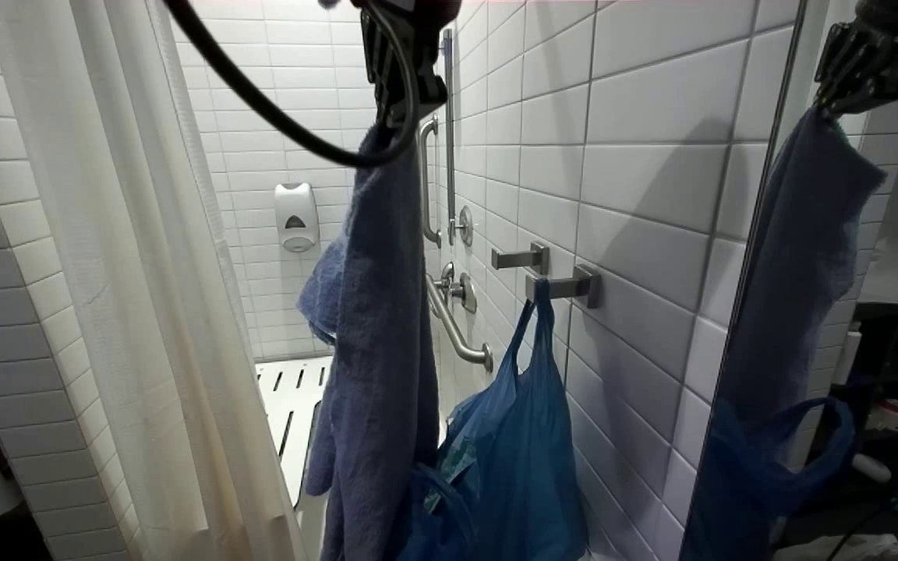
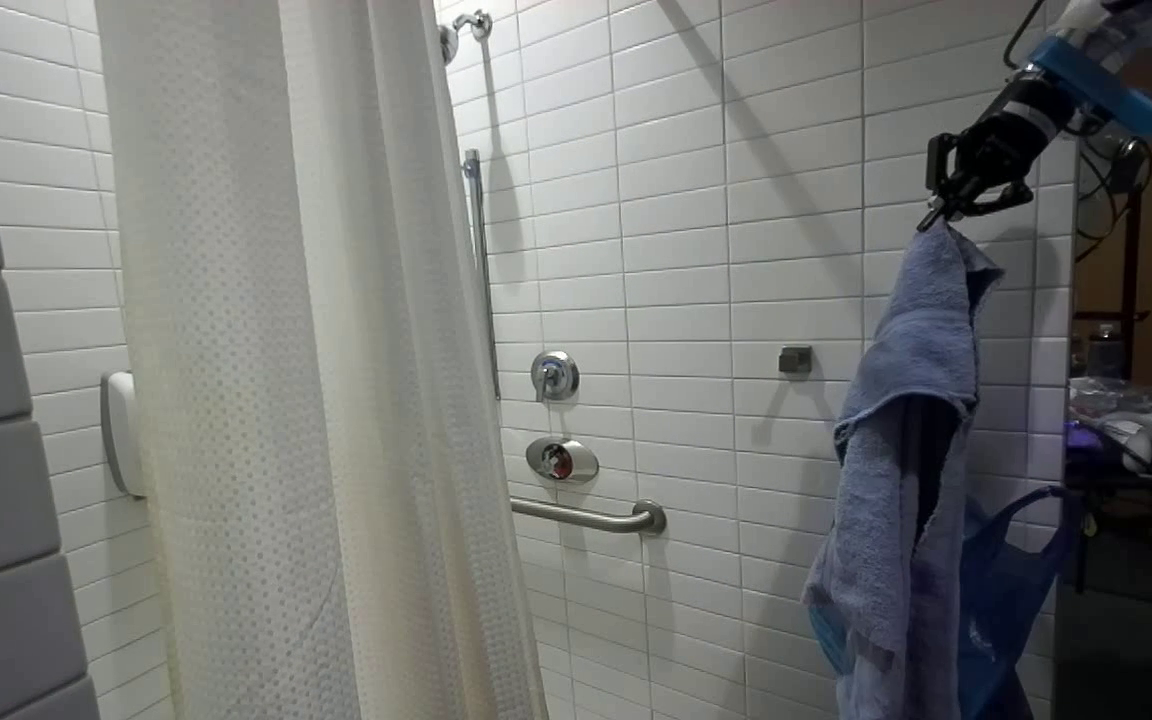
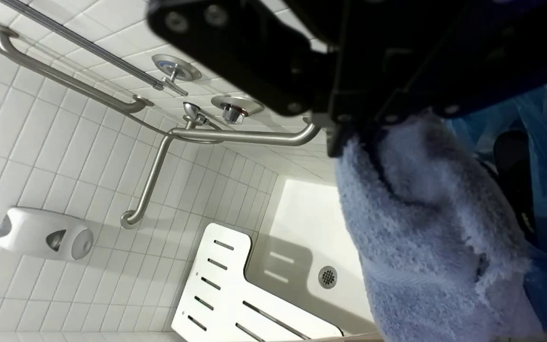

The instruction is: Remove the towel from the hook on the left and put it on the right hook

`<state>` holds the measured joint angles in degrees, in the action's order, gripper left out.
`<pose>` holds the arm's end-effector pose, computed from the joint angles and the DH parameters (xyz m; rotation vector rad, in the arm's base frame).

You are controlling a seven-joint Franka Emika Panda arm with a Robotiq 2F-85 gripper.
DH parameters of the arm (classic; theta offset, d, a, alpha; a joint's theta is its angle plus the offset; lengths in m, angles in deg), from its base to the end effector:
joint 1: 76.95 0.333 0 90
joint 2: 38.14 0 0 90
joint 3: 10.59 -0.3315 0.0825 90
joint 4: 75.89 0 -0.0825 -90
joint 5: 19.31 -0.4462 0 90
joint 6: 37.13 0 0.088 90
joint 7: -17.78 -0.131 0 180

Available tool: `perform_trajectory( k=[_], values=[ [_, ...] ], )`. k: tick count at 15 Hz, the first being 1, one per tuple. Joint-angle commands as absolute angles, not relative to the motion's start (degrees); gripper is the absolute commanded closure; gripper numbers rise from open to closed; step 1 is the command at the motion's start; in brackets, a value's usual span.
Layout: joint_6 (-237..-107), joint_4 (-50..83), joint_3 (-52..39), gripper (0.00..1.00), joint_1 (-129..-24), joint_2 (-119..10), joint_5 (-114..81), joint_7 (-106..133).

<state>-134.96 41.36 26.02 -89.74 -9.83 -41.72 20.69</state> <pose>0.3175 -0.3779 0.6080 -2.3166 0.9842 -0.4407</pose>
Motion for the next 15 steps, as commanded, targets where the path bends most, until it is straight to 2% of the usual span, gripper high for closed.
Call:
perform_trajectory(
  k=[1,7,15],
  values=[
    [-131.0,37.9,30.1,0.99,-90.7,-16.4,-46.6,24.6],
    [-127.2,36.1,34.9,0.99,-91.2,-22.0,-51.2,27.5],
    [-137.2,39.4,26.0,0.99,-95.1,-17.4,-45.1,23.6]
  ],
)
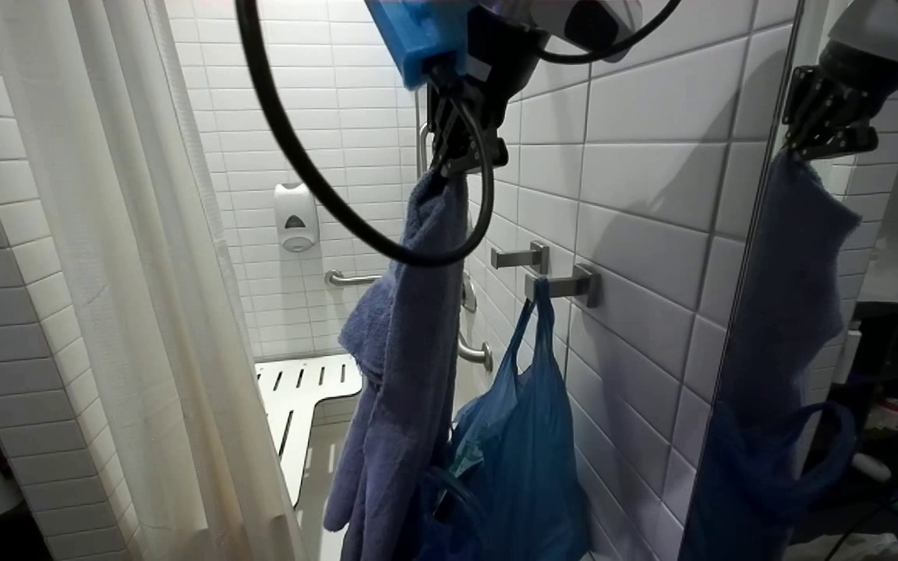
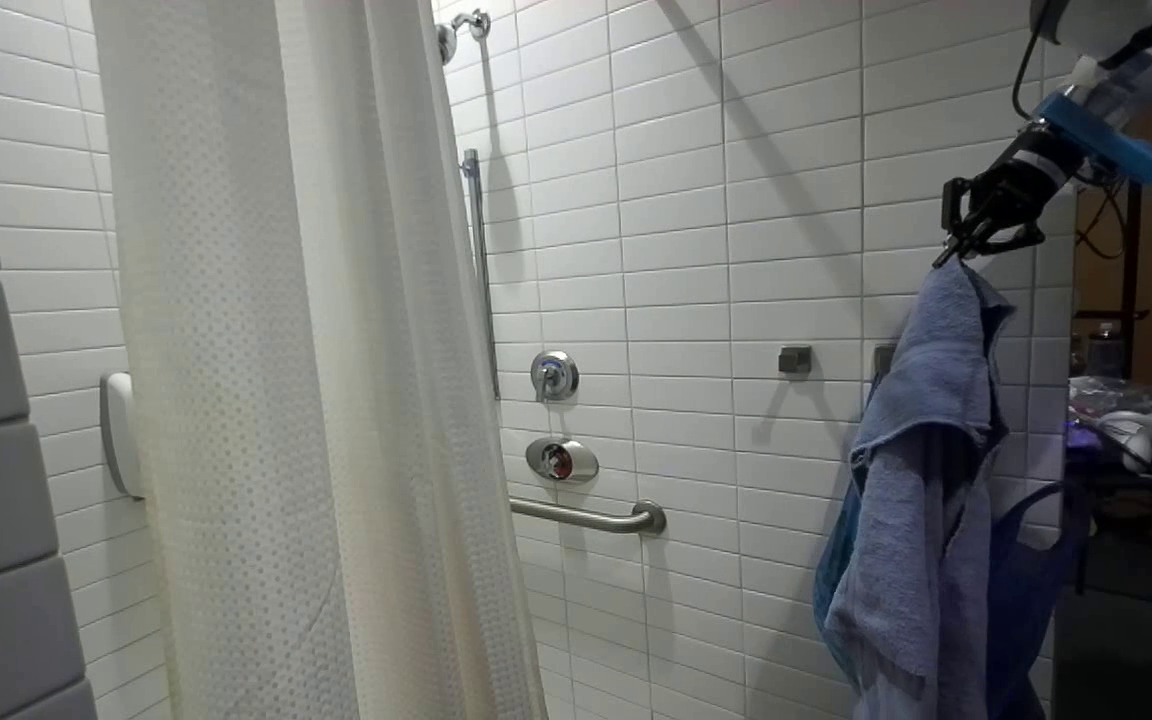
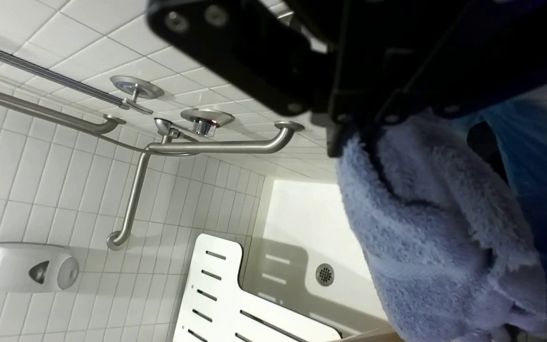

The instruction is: Remove the towel from the hook on the left and put it on the right hook

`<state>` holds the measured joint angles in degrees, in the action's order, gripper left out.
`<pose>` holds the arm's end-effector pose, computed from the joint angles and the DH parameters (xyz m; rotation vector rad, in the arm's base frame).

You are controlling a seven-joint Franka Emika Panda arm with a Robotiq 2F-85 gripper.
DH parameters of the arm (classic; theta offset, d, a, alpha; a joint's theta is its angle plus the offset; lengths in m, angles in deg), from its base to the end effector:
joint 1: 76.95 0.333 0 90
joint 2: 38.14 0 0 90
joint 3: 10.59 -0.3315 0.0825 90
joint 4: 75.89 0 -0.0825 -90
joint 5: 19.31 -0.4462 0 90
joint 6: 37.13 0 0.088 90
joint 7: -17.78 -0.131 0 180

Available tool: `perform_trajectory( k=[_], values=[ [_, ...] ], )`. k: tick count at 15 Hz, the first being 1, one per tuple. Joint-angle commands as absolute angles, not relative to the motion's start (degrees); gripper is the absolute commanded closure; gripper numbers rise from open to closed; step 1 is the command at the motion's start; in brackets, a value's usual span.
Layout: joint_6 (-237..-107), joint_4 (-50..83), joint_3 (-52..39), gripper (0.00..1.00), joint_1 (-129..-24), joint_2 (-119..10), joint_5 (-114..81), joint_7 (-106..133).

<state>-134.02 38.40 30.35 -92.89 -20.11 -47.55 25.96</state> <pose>0.3134 -0.4361 0.5593 -2.2430 1.0787 -0.3964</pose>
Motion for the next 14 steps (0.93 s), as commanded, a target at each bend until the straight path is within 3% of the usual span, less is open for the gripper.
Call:
perform_trajectory(
  k=[1,14],
  values=[
    [-139.0,39.9,24.6,0.99,-95.7,-17.0,-44.4,22.8],
    [-172.3,49.7,12.2,0.99,-104.7,-16.5,-28.8,1.2]
  ],
)
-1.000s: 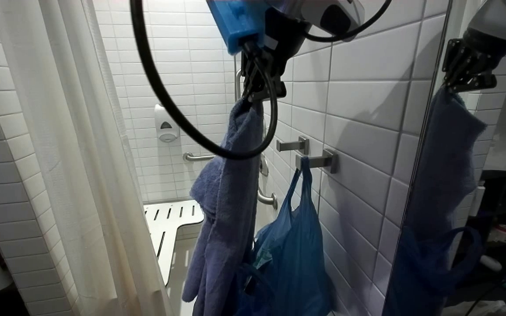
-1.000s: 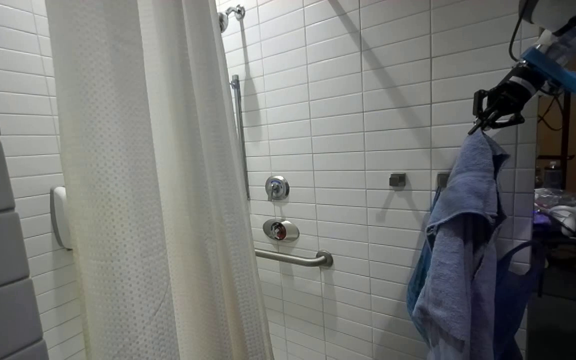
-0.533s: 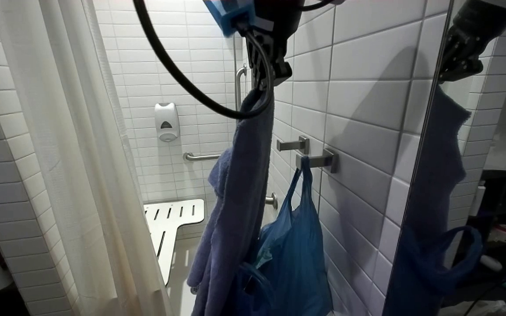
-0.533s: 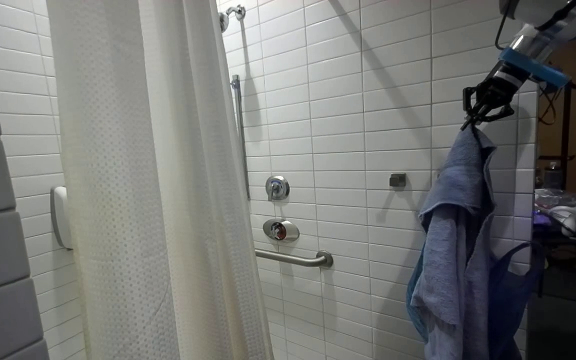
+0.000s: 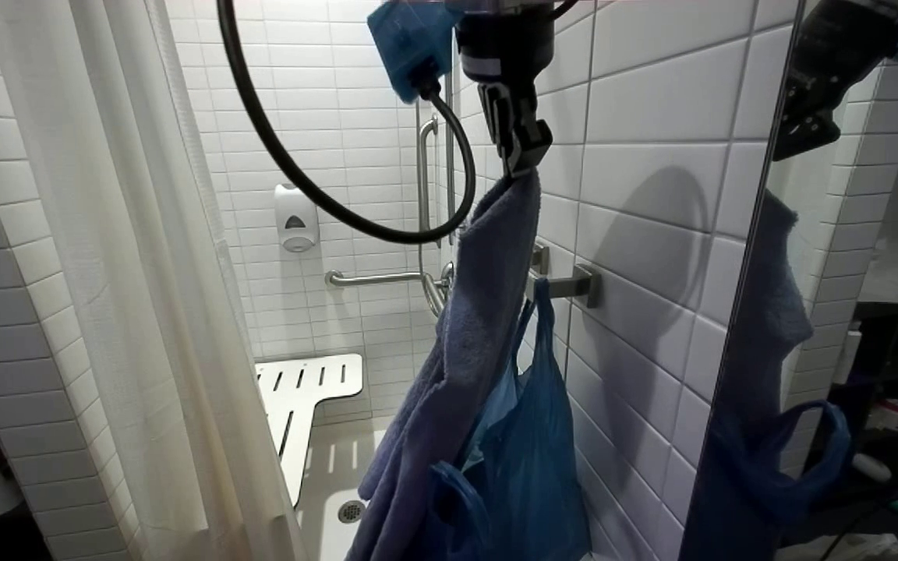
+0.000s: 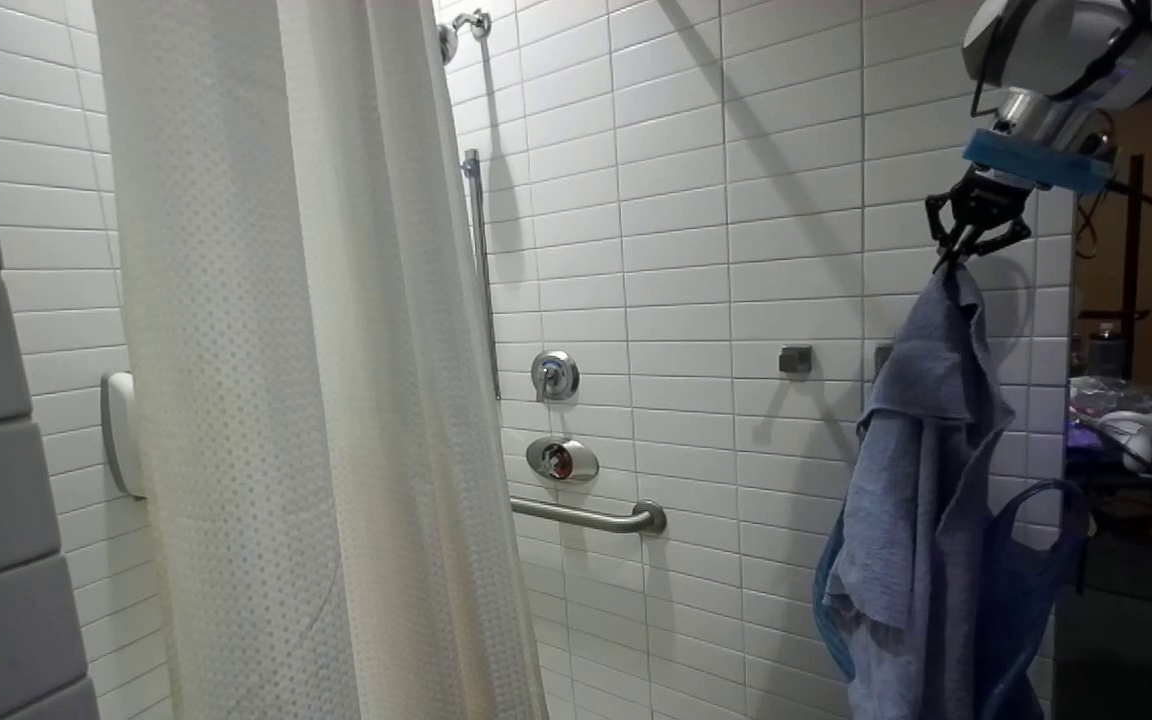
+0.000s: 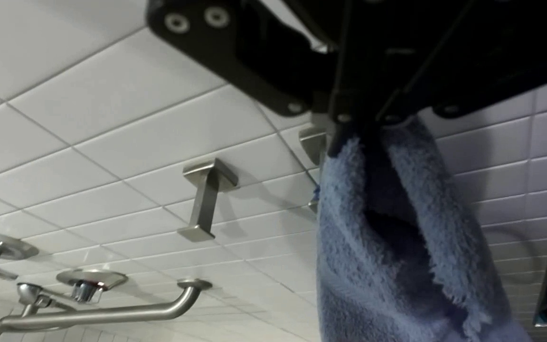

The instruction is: Remove the towel from the hook on the left and put it on the right hook

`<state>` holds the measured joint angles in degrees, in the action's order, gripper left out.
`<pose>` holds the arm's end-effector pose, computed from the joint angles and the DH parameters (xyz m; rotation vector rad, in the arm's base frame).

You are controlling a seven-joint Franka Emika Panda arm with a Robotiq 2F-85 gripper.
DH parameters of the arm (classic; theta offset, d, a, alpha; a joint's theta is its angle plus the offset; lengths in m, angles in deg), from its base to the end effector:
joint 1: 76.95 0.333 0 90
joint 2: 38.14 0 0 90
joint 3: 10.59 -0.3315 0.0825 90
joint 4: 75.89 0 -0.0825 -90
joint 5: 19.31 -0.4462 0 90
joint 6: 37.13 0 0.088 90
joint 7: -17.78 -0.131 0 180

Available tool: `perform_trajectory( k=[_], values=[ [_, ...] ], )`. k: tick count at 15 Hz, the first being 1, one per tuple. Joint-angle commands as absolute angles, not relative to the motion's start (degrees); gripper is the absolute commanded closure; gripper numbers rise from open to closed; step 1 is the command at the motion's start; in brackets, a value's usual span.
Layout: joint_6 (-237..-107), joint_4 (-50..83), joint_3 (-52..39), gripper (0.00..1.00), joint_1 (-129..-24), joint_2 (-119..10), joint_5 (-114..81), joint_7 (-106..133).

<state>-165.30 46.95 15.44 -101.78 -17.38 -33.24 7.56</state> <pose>0.3451 -0.4395 0.5621 -2.3509 1.5818 -0.7448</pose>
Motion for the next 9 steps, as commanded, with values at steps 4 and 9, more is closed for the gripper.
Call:
perform_trajectory(
  k=[4,9],
  values=[
    [-181.2,52.9,8.4,0.99,-108.9,-17.5,-19.5,-9.8],
    [-184.8,55.2,3.8,0.99,-114.5,-18.8,-8.1,-21.6]
  ],
)
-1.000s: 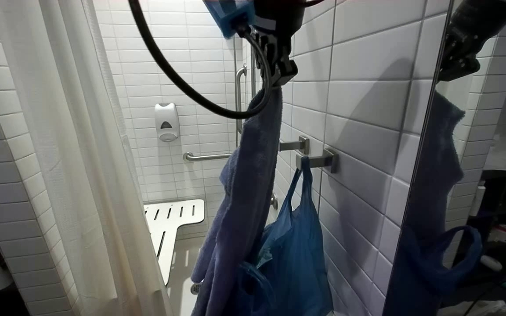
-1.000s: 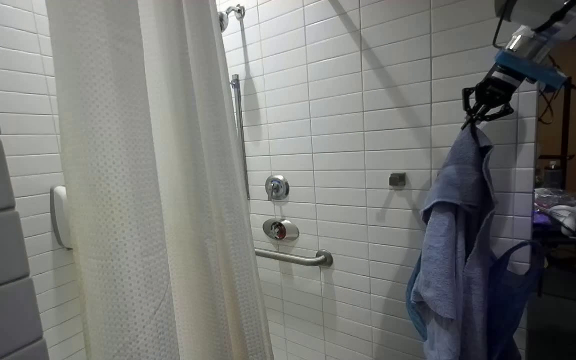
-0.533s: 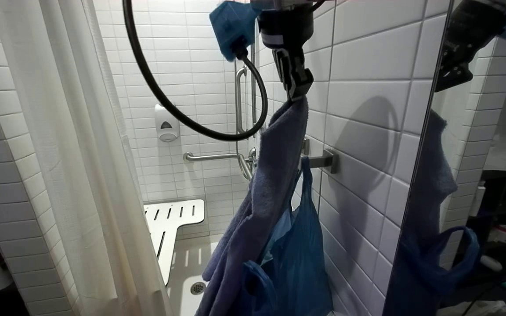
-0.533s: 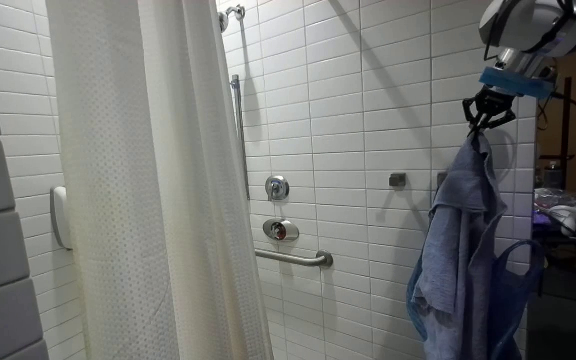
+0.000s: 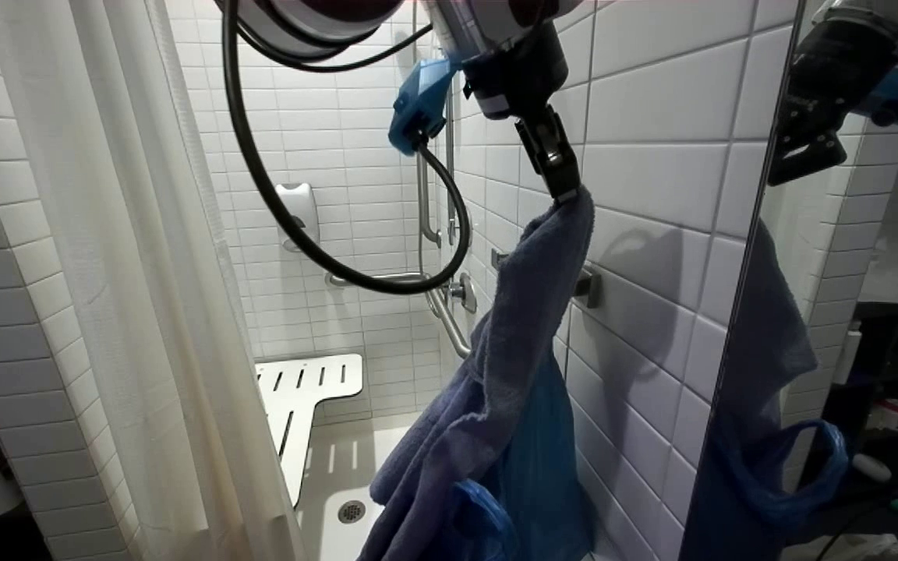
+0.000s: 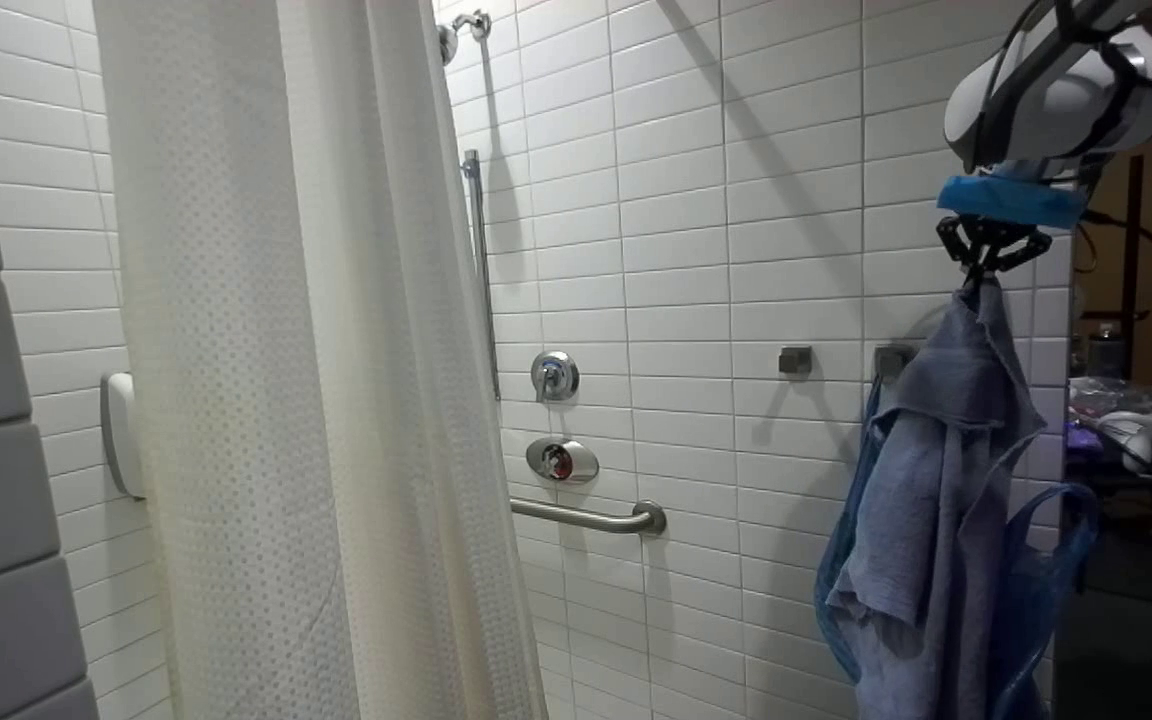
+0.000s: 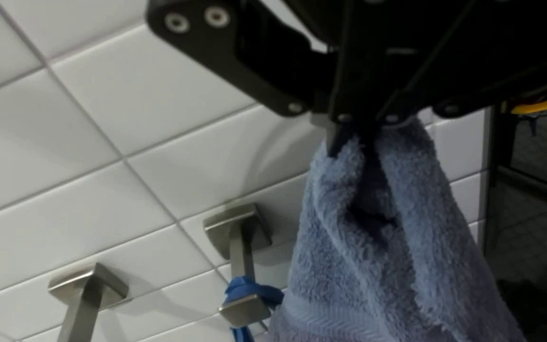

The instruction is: Remove the towel from the hook on the left and put it on the right hook

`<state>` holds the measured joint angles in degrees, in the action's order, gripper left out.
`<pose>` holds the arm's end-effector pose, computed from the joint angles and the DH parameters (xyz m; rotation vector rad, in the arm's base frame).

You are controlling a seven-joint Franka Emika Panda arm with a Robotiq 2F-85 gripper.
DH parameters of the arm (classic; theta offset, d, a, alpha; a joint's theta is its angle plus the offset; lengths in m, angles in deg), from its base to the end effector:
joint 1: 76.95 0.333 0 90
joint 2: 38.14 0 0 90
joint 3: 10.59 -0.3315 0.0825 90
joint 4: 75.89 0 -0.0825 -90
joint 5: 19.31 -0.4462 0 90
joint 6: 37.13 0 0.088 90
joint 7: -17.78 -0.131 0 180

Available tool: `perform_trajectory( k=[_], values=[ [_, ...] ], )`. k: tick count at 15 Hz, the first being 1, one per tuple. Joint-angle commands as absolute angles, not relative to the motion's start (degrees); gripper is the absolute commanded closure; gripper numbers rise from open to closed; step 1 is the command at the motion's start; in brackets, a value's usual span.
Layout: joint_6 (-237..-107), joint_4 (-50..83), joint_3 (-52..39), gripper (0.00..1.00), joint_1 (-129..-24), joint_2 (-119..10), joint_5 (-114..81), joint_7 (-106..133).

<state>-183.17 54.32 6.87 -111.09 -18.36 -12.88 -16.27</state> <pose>0.3417 -0.4481 0.5298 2.2031 -1.9252 0.9115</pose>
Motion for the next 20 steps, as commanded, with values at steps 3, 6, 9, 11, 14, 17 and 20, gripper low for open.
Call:
perform_trajectory(
  k=[3,6,9,11,14,17,20],
  values=[
    [-184.2,56.0,2.5,0.99,-115.7,-18.9,-4.7,-24.8],
    [-183.9,56.4,2.1,0.99,-115.8,-18.8,-3.1,-26.2],
    [-183.8,56.7,1.9,0.99,-115.6,-18.6,-2.5,-26.7],
    [-183.7,56.6,1.8,0.99,-115.6,-18.6,-2.3,-26.9],
    [-183.5,56.5,1.8,0.99,-115.3,-18.7,-2.5,-26.7],
    [-183.5,56.5,1.7,0.99,-115.4,-18.7,-2.3,-26.8],
    [-183.0,55.8,2.2,0.99,-115.5,-19.2,-2.9,-26.9]
  ],
)
